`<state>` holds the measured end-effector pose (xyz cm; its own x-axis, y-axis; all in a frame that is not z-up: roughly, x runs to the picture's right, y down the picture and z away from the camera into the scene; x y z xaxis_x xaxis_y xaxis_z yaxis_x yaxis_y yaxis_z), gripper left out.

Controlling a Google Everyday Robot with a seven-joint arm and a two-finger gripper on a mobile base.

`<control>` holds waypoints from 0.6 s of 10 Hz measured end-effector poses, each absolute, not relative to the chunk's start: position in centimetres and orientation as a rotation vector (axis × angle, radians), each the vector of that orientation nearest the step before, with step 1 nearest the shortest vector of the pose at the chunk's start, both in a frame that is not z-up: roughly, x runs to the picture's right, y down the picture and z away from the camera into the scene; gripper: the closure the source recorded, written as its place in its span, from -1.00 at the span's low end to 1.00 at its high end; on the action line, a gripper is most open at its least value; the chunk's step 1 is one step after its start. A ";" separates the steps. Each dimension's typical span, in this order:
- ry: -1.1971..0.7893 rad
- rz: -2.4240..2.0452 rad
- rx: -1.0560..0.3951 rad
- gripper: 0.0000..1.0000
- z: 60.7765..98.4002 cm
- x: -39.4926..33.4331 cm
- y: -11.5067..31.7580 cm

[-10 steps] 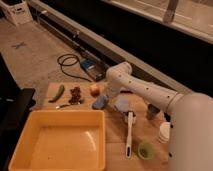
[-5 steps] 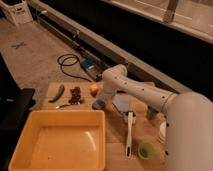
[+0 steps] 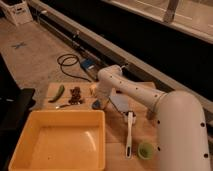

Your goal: Wipe table surface with sponge

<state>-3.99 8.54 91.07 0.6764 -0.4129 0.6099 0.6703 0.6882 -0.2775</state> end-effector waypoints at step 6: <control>-0.568 -0.631 -0.581 0.97 91.1 -3.5 10.7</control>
